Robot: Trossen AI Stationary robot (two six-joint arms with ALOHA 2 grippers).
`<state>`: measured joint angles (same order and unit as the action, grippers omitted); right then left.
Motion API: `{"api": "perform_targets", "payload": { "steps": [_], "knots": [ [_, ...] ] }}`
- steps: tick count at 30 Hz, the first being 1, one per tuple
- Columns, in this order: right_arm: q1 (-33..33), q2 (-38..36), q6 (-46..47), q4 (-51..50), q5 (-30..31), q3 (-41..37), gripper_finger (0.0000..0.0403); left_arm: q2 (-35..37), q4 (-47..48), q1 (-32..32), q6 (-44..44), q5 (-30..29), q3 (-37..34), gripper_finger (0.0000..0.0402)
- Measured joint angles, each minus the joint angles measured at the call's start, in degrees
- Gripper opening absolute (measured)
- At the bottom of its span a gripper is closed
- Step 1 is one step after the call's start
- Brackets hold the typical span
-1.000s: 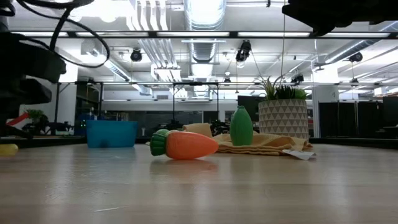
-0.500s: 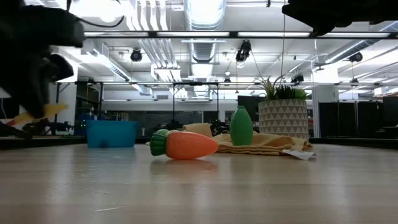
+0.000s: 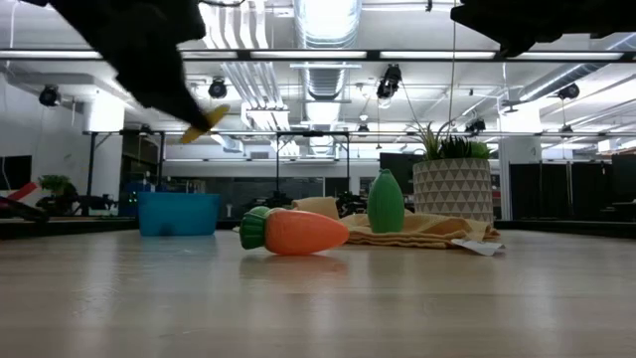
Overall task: Pick and placing Produce into tupperware
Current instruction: Put the yellow corn into the blue bin
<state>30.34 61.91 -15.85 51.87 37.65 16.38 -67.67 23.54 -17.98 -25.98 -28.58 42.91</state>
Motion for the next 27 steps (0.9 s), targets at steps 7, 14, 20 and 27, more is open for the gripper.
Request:
{"api": "perform_targets", "payload": {
  "steps": [7,14,20,27],
  "knots": [
    [0.0,-0.01,0.17,0.07,-0.01,0.0,0.0187,1.17,-9.43,1.22,12.08,-14.8,-0.15,0.0],
    [0.0,-0.01,0.39,0.05,-0.02,0.0,0.0187,5.79,-11.58,3.35,19.39,-18.64,-1.37,0.0],
    [0.01,-0.02,0.39,0.03,-0.02,0.0,0.0187,14.12,-12.55,4.93,21.65,-18.34,-5.75,0.0],
    [0.01,-0.02,0.36,-0.06,-0.02,0.0,0.0187,25.31,-14.7,8.59,22.47,-18.31,-13.0,0.0]
  ]
}}
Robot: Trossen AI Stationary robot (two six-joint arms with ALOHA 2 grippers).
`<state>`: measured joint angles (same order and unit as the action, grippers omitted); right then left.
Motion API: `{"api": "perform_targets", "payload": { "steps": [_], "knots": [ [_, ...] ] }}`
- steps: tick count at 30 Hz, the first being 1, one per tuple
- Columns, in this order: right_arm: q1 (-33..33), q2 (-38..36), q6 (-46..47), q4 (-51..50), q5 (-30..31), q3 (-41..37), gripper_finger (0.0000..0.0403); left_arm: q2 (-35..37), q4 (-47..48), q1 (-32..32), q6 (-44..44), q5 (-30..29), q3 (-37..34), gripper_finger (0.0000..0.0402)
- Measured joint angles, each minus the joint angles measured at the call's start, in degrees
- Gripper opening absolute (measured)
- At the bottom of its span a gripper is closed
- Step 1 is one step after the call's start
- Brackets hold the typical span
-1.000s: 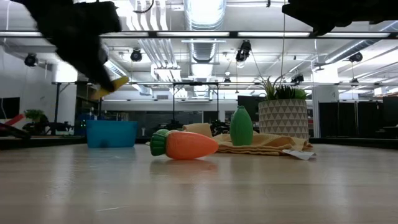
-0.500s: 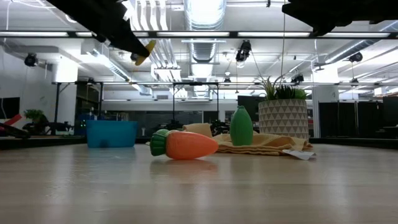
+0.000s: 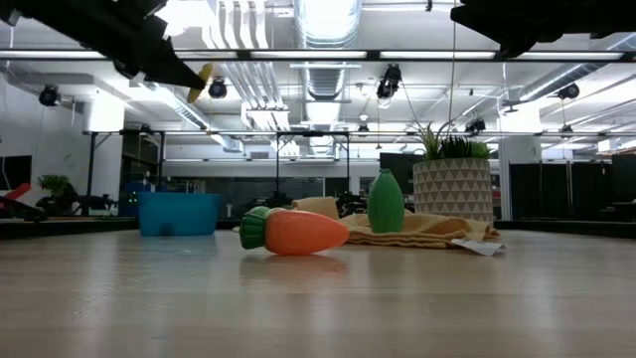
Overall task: Pick and placing Produce into tupperware
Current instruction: Put the yellow corn into the blue bin
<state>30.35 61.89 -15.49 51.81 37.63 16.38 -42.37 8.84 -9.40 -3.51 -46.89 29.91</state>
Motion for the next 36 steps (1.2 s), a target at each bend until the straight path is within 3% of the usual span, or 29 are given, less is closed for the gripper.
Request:
{"api": "perform_targets", "payload": {
  "steps": [7,13,20,27,36],
  "knots": [
    [-0.02,0.0,-0.16,0.0,0.0,0.0,0.0187,6.38,-7.68,5.69,2.99,-1.47,-5.97,0.0],
    [-0.02,0.0,-0.17,0.01,0.0,0.0,0.0187,8.7,-7.87,11.82,4.12,-0.45,-9.69,0.0],
    [-0.02,0.0,-0.17,0.02,0.0,0.0,0.0187,8.58,-7.91,20.45,2.85,9.82,-10.95,0.0],
    [-0.01,0.0,-0.17,0.01,0.0,0.0,0.0187,3.57,-6.92,29.67,1.72,21.26,-10.97,0.0],
    [-0.01,0.0,-0.66,0.0,0.01,0.0,0.0187,-5.46,-7.3,37.61,0.86,26.52,-10.87,0.0]
  ]
}}
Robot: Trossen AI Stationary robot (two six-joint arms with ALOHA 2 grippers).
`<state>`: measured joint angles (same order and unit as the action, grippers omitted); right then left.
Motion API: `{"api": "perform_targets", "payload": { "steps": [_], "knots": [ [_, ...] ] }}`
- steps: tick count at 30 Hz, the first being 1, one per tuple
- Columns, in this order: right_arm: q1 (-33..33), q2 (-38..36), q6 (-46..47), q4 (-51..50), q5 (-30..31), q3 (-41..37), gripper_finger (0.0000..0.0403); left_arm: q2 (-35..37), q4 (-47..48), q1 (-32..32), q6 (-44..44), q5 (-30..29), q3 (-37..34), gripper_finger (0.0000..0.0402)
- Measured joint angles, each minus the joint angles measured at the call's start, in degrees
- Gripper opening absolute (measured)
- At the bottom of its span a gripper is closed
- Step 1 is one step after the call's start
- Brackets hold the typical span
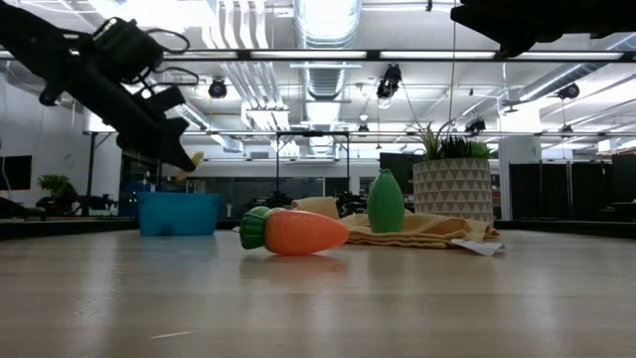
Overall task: Pick and placing Produce into tupperware
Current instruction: Put the yellow corn into the blue bin
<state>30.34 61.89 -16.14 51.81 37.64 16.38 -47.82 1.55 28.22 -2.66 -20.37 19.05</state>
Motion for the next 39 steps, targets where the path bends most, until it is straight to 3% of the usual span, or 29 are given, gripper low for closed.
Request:
{"api": "perform_targets", "payload": {
  "steps": [12,17,39],
  "knots": [
    [-0.01,0.0,-0.11,-0.07,-0.01,0.0,0.0187,-8.88,-5.94,1.8,0.04,6.36,0.07,0.0],
    [0.0,0.0,0.02,-0.17,0.0,0.0,0.0187,-11.13,-5.38,1.8,0.04,6.46,0.07,0.0],
    [-0.01,0.0,0.04,-0.57,-0.01,0.0,0.0187,-12.14,-5.4,1.8,0.09,6.46,0.07,0.0]
  ]
}}
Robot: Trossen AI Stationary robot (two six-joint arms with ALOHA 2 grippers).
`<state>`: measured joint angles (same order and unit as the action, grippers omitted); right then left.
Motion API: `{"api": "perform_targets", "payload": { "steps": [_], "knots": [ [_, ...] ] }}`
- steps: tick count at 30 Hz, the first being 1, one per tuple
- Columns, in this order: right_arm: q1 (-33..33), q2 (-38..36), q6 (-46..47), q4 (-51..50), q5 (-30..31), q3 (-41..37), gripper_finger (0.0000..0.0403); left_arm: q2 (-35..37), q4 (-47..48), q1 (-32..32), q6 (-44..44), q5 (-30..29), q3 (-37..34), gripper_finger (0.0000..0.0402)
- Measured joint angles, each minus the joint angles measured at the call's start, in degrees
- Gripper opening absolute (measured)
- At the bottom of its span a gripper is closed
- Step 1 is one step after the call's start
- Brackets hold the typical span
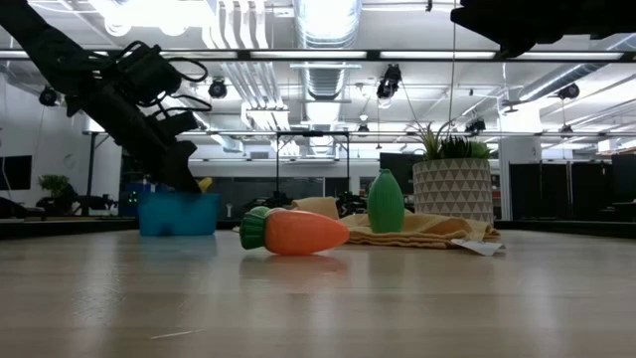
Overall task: Pick and placing Produce into tupperware
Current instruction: Put the yellow corn into the blue bin, then put the peach into the blue bin
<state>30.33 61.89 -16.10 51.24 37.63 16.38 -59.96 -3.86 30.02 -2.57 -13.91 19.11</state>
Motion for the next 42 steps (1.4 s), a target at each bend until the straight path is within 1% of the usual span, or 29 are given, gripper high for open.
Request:
{"api": "perform_targets", "payload": {
  "steps": [6,8,15,20,28,32,35,39,42],
  "knots": [
    [0.0,0.0,0.01,-0.02,0.01,0.0,0.0187,0.0,0.02,0.0,0.0,0.0,0.0,0.0001],
    [0.0,0.0,0.0,-0.02,0.0,0.0,0.0187,0.0,0.02,-0.01,0.0,0.0,0.0,0.0008],
    [0.0,0.0,0.02,-0.02,0.02,0.0,0.0187,0.0,0.04,-0.02,-0.01,0.01,0.0,0.0064],
    [0.0,0.0,0.02,0.0,0.02,0.0,0.0187,0.0,0.04,-0.02,-0.02,0.0,0.0,0.009],
    [0.02,0.0,0.01,-0.01,0.01,0.0,0.0187,1.73,-0.26,-0.13,-0.04,0.85,0.0,0.0096],
    [0.0,0.0,-0.02,-0.04,0.02,0.0,0.0187,5.4,-0.33,-0.15,-0.04,4.49,0.01,0.0096],
    [0.0,0.0,-0.04,-0.02,0.02,0.0,0.0187,8.97,-0.35,-0.17,-0.07,8.54,0.48,0.0096],
    [0.0,0.0,-0.09,-0.02,0.02,0.0,0.0187,13.44,-1.95,-0.6,-0.05,16.4,0.76,0.0096],
    [0.02,0.0,-0.33,-0.02,0.02,0.0,0.0187,16.19,-2.87,-2.67,-0.05,21.32,0.76,0.0096]
  ]
}}
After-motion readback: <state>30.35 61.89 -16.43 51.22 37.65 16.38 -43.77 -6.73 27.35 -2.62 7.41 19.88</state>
